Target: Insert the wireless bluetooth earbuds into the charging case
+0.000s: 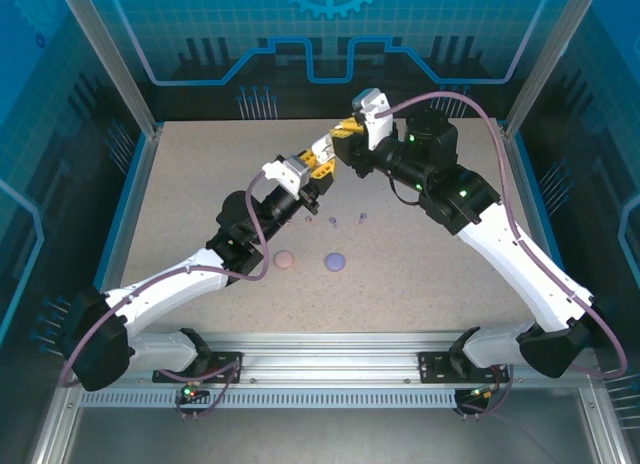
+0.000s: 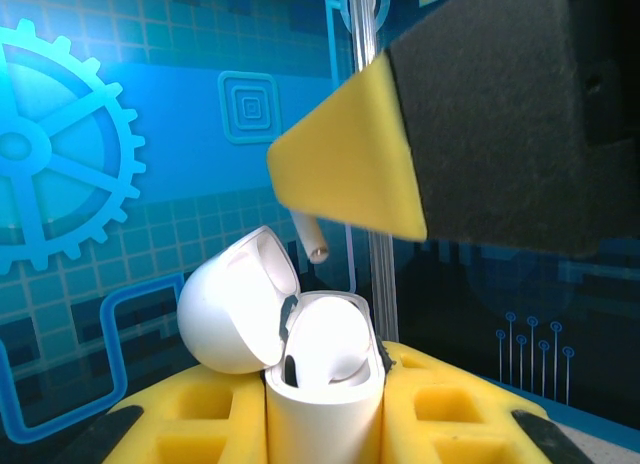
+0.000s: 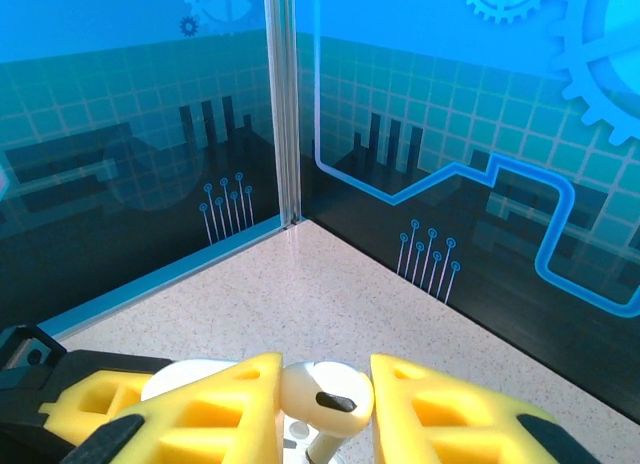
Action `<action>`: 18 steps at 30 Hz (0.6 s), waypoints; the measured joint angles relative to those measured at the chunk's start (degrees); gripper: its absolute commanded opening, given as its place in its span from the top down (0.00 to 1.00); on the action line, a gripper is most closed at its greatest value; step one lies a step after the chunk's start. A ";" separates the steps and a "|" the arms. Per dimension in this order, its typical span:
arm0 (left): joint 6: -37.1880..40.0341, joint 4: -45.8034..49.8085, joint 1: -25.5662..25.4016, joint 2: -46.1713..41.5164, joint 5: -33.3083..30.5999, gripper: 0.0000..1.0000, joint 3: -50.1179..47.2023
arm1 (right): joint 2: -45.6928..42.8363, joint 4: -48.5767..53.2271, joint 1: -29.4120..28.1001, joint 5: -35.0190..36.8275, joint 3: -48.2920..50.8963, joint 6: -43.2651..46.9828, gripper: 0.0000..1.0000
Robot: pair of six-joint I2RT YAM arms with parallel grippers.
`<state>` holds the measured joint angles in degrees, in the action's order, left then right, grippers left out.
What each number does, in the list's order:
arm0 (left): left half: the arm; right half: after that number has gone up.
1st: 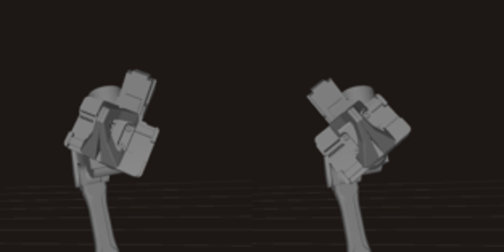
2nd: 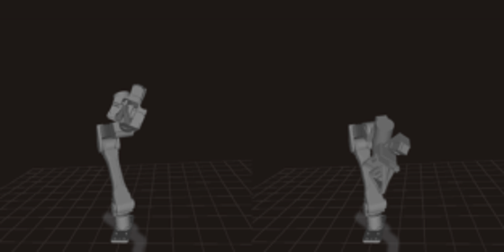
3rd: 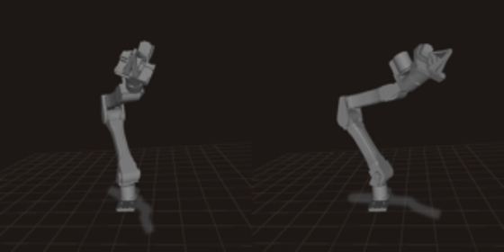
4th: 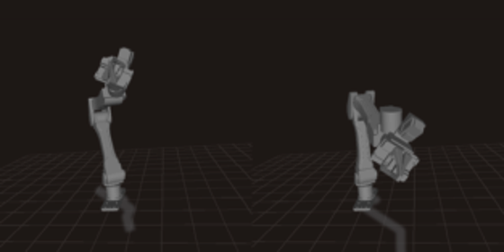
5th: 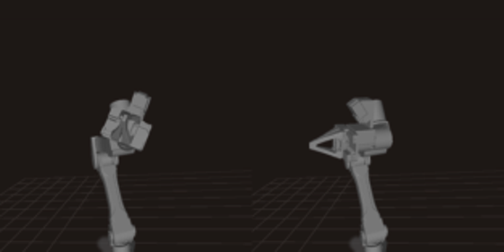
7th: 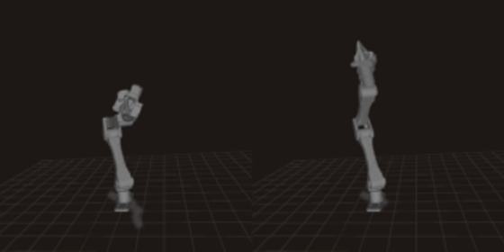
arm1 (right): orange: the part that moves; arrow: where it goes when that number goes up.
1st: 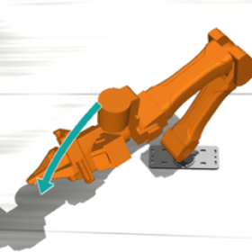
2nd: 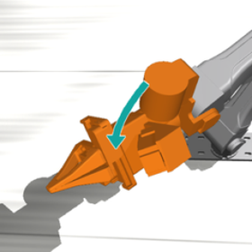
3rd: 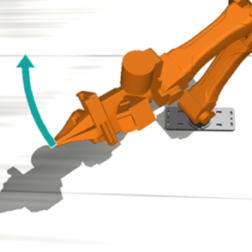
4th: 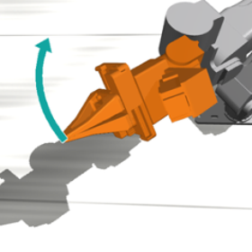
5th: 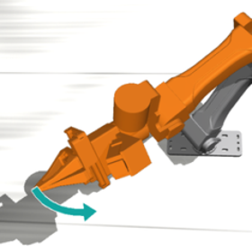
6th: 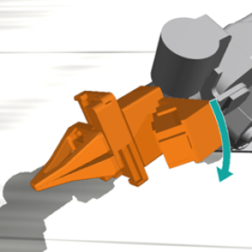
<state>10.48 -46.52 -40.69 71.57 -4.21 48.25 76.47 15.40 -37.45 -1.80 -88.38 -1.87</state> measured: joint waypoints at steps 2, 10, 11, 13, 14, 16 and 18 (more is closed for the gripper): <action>0.00 0.00 0.00 0.00 0.00 1.00 0.02 | 0.00 -0.02 0.00 0.00 0.72 0.00 0.75; 0.02 0.87 0.00 0.00 -0.02 1.00 0.07 | 0.00 -0.09 0.37 0.02 2.25 -0.02 0.75; 0.02 0.96 0.00 0.00 -0.02 1.00 0.09 | 0.00 -0.09 0.39 0.04 2.27 -0.02 0.75; 0.02 1.09 0.00 0.00 -0.02 1.00 0.13 | 0.00 -0.07 0.48 0.02 2.27 0.00 0.75; 0.02 1.18 0.00 0.00 -0.02 1.00 0.15 | 0.00 -0.07 0.52 0.00 2.27 0.00 0.75; 0.04 1.25 0.00 0.00 0.00 1.00 0.15 | 0.00 0.00 0.72 -0.35 2.27 0.07 0.75; 0.07 1.27 0.00 0.00 0.00 1.00 0.15 | 0.00 0.26 0.92 -1.33 2.27 0.48 0.76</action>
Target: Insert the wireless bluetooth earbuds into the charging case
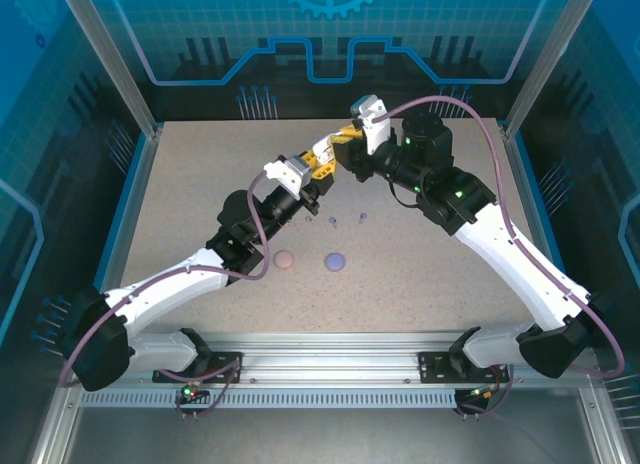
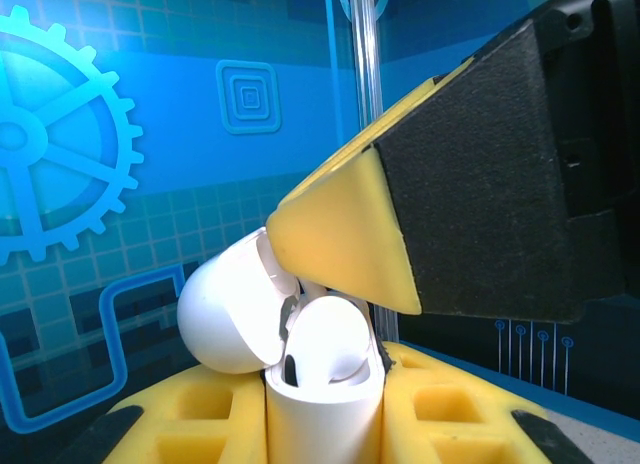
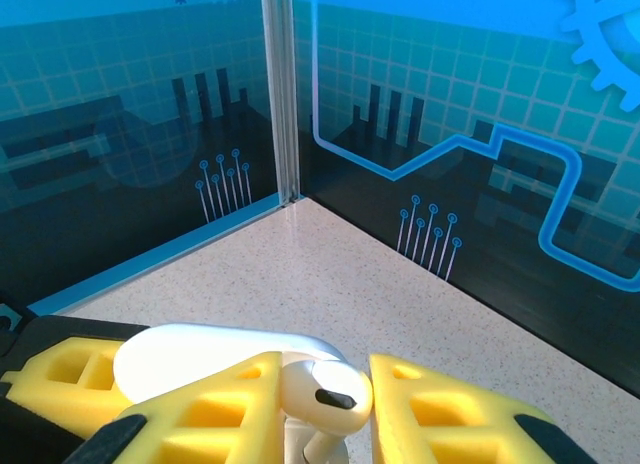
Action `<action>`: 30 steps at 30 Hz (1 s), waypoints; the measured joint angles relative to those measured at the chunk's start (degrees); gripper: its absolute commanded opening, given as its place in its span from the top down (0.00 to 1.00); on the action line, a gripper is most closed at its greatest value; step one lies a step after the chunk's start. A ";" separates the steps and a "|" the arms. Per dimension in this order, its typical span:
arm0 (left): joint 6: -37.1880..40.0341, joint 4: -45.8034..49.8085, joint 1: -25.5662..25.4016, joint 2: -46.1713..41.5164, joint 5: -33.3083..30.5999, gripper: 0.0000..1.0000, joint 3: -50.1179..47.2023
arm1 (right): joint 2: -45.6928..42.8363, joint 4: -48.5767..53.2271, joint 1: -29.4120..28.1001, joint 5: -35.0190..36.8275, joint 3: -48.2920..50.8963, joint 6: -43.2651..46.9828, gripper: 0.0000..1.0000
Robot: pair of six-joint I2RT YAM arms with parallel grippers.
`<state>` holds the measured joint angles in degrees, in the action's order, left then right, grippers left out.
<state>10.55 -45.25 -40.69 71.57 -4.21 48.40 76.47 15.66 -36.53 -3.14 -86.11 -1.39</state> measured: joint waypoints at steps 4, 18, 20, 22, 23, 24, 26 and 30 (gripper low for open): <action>0.07 0.17 0.00 0.00 0.00 1.00 0.09 | 0.00 1.25 0.35 -1.68 -0.15 1.09 0.76; 0.09 0.96 -0.11 0.00 0.44 1.00 0.55 | -1.75 1.42 0.55 -2.64 1.70 2.51 0.70; 0.11 1.01 -0.11 0.00 0.50 1.00 0.68 | -1.90 1.38 0.55 -2.97 1.90 2.45 0.68; 0.11 1.03 -0.11 0.00 0.59 1.00 0.70 | -1.90 1.38 0.55 -2.95 1.90 2.38 0.67; 0.09 1.03 -0.11 0.00 0.61 1.00 0.70 | -1.90 1.38 0.55 -2.93 1.90 2.29 0.66; 0.11 1.03 -0.11 0.00 0.61 1.00 0.70 | -1.90 1.38 0.55 -2.93 1.90 2.27 0.66; 0.09 1.01 -0.11 0.02 0.61 1.00 0.70 | -1.90 1.38 0.55 -2.93 1.90 2.27 0.65; 0.09 1.03 -0.11 0.00 0.61 1.00 0.70 | -1.88 1.38 0.52 -2.86 1.86 2.05 0.62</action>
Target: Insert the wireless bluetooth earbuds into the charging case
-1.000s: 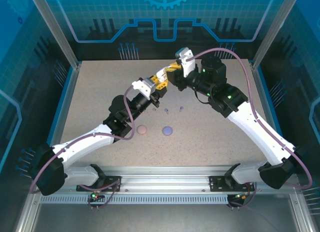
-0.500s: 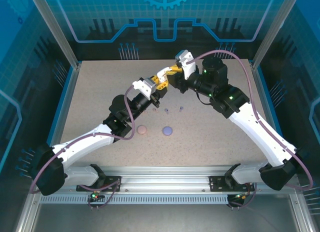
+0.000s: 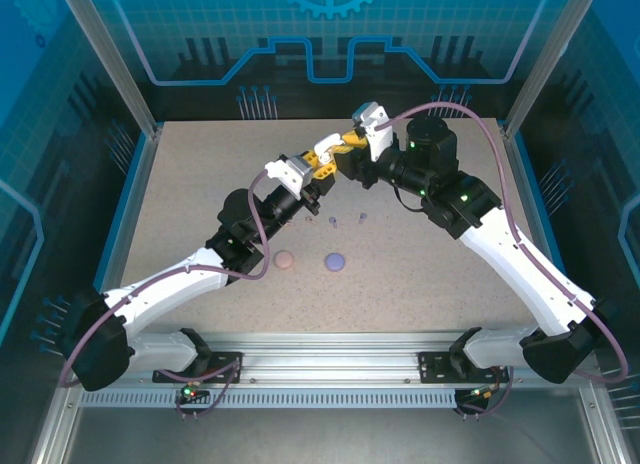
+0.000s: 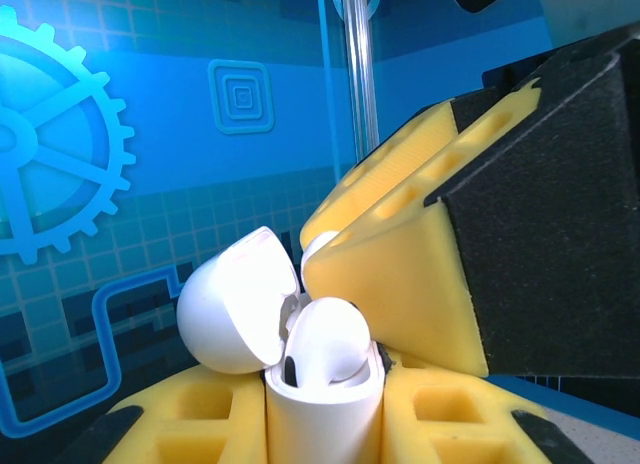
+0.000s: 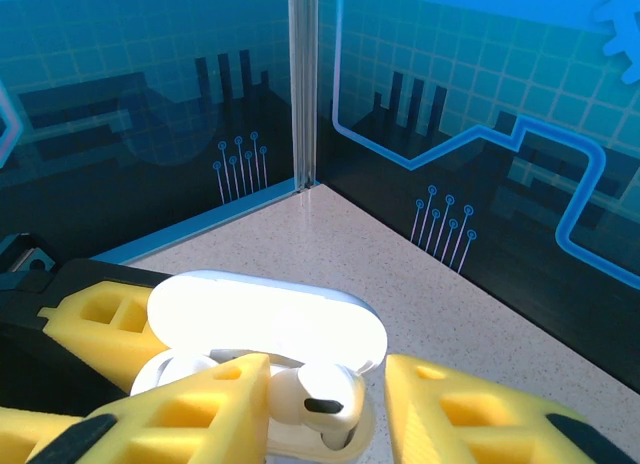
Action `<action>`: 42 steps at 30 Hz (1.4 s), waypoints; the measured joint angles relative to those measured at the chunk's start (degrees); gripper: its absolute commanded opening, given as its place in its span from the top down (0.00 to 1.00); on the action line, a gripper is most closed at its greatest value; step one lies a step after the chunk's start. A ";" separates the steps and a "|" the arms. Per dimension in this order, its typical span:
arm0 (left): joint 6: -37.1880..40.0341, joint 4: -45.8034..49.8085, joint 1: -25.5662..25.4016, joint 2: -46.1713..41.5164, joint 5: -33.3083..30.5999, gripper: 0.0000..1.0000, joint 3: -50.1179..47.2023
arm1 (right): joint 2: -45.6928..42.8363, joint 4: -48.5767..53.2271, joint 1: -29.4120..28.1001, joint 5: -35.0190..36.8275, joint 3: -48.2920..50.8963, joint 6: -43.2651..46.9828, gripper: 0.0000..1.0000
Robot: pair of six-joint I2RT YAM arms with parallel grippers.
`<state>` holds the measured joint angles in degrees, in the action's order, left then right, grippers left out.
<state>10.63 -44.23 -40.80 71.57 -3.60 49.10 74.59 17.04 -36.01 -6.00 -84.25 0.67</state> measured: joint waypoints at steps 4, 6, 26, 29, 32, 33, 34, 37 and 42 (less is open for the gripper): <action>0.00 -0.04 0.00 0.02 0.00 1.00 0.00 | 0.04 0.02 -0.35 0.00 -0.20 -0.22 0.61; -0.02 -0.09 0.00 0.02 0.00 1.00 0.00 | 0.04 0.02 -0.39 0.00 -0.28 -0.22 0.61; -0.02 -0.13 0.00 0.07 0.00 1.00 0.28 | -0.79 0.52 -0.74 2.80 -0.37 -0.42 0.56; -0.02 -0.20 0.00 0.07 0.00 1.00 0.39 | -1.33 0.55 -0.74 2.97 -0.37 -0.55 0.50; -0.02 -0.17 0.00 0.15 0.00 1.00 0.39 | -1.88 0.61 -0.74 2.95 -0.37 -0.79 0.47; -0.02 -0.20 0.00 0.17 0.00 1.00 0.39 | -2.03 0.72 -0.74 2.93 -0.37 -0.85 0.46; -0.02 -0.17 0.00 0.24 0.00 1.00 0.39 | -2.19 0.90 -0.74 2.89 -0.35 -0.87 0.46; -0.02 -0.17 0.00 0.52 0.00 1.00 0.44 | -2.47 1.14 -0.74 2.54 -0.13 -1.22 0.44; -0.02 -0.15 0.00 0.85 0.00 1.00 0.96 | -2.78 1.40 -0.72 2.29 0.00 -2.71 0.41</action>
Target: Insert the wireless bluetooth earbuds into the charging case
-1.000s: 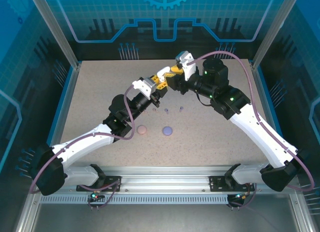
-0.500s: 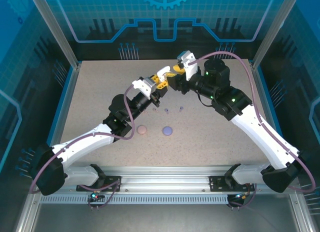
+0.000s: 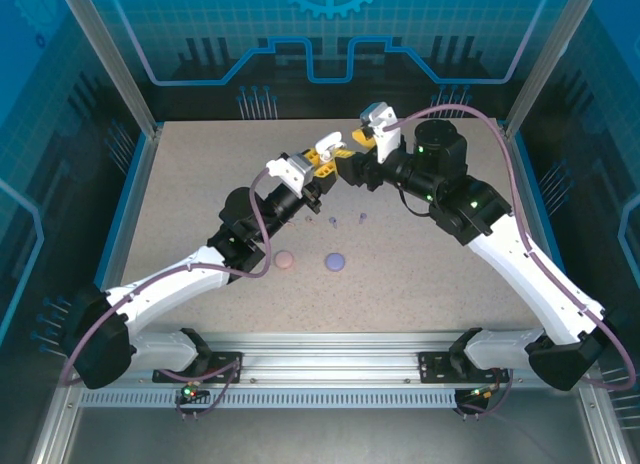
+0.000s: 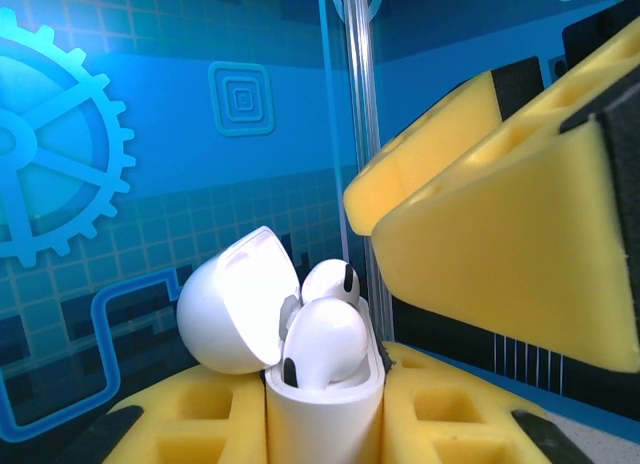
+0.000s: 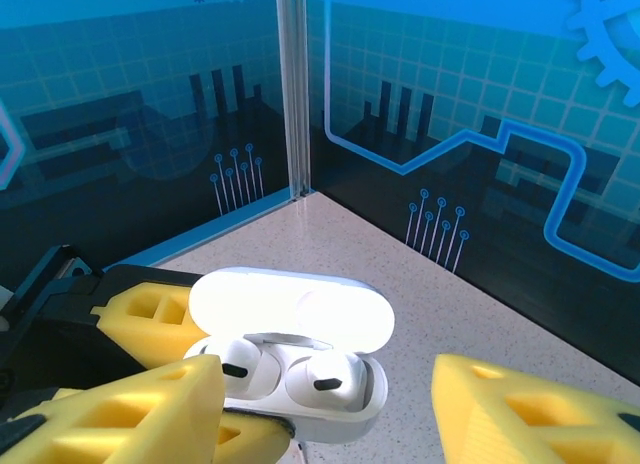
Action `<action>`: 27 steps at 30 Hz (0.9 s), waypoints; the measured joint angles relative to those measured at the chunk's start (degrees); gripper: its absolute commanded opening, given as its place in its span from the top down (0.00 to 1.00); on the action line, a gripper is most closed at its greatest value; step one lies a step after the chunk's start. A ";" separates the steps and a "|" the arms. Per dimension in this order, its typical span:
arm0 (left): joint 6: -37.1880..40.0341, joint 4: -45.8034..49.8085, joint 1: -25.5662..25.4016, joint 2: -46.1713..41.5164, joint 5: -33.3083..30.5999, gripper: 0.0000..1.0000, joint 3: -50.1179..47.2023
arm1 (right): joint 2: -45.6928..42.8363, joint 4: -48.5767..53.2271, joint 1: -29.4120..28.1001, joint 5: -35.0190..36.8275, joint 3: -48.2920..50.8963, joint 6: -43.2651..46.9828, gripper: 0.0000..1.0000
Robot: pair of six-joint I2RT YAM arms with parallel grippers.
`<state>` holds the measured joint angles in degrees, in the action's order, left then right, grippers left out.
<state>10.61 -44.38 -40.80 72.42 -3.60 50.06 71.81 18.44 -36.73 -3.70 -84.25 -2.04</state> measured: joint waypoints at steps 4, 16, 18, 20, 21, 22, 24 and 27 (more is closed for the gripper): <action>0.00 0.00 0.00 0.04 0.04 1.00 0.15 | -0.35 0.52 0.92 -0.96 -0.74 -2.99 0.40; -0.15 0.00 0.00 1.11 2.58 1.00 0.04 | 8.31 15.47 11.56 -2.19 -23.30 -13.99 0.48; -0.15 0.20 0.00 1.57 3.89 1.00 -0.07 | 11.98 19.21 12.48 -2.82 -26.64 -15.10 0.53; -0.17 0.57 0.00 2.14 5.42 1.00 -0.17 | 16.41 23.78 12.94 -3.15 -30.05 -16.06 0.60; -0.22 0.68 0.00 2.36 6.12 1.00 -0.26 | 18.25 25.62 13.05 -3.41 -31.50 -16.13 0.66; -0.24 0.81 0.00 2.60 6.78 1.00 -0.37 | 20.50 27.89 13.07 -3.69 -33.27 -16.50 0.71; -0.61 1.16 0.00 3.10 7.85 1.00 -0.39 | 23.91 31.26 13.14 -4.28 -35.89 -16.59 0.78; -1.36 1.33 0.00 3.80 8.83 1.00 -0.39 | 28.20 36.06 13.16 -5.22 -39.85 -16.98 0.86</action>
<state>9.26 -43.05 -40.80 76.23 5.23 49.67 100.01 54.50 -23.57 -8.93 -124.09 -19.03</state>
